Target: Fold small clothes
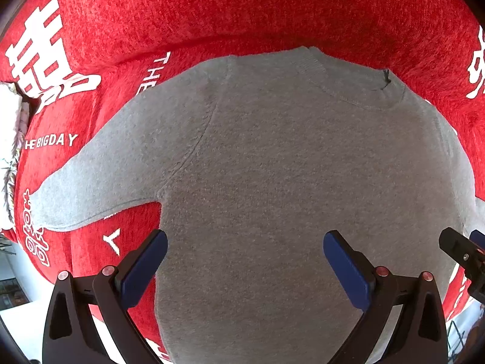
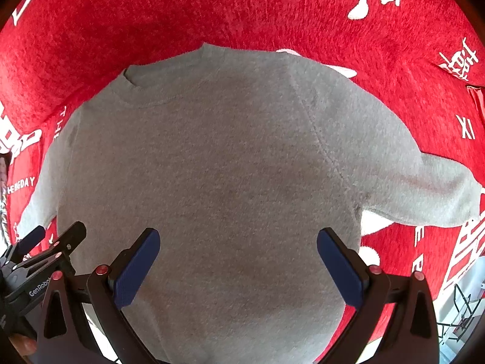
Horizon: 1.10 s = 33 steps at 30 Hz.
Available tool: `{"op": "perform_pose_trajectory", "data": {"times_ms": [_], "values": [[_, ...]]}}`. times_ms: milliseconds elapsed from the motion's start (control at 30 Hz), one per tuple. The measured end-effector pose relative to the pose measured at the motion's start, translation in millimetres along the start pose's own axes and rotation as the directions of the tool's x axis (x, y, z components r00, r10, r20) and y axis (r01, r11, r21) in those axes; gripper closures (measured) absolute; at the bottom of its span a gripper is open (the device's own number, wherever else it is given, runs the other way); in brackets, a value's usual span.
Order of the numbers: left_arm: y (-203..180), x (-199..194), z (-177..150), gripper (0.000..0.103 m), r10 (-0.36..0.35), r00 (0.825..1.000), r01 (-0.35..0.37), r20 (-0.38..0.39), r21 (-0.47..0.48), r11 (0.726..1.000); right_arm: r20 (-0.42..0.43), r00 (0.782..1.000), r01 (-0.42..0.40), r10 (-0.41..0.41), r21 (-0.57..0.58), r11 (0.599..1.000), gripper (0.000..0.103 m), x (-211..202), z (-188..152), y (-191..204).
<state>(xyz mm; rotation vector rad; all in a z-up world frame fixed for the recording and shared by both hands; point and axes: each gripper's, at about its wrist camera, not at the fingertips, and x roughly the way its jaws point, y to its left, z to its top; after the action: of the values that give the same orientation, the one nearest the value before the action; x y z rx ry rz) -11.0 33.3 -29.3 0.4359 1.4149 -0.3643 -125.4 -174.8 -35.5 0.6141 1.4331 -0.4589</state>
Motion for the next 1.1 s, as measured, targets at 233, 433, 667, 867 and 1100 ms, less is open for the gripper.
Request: {"op": "perform_pose_trajectory", "data": {"times_ms": [233, 433, 667, 867, 1100], "values": [[6, 2, -1, 0.000, -0.002, 1.000, 0.002, 0.002, -0.006, 1.000, 0.001, 1.000, 0.004, -0.004, 0.000, 1.000, 0.000, 1, -2, 4], [10, 3, -2, 0.000, -0.004, 1.000, 0.004, 0.002, -0.006, 1.000, 0.004, 1.000, 0.009, -0.009, -0.004, 1.000, 0.000, 0, -3, 8], [16, 3, -3, 0.000, -0.010, 1.000, 0.010, 0.005, -0.006, 1.000, 0.005, 1.000, 0.017, -0.017, -0.006, 1.000, 0.000, -1, -3, 14], [22, 2, -2, 0.000, -0.012, 1.000, 0.012, 0.009, -0.010, 1.000, 0.009, 1.000, 0.022, -0.022, -0.006, 1.000, 0.000, -3, -3, 20], [28, 3, -4, 0.000, -0.024, 1.000, 0.025, 0.007, -0.013, 1.000, 0.010, 1.000, 0.026, -0.026, -0.008, 1.000, 0.000, -4, -4, 26]]}}
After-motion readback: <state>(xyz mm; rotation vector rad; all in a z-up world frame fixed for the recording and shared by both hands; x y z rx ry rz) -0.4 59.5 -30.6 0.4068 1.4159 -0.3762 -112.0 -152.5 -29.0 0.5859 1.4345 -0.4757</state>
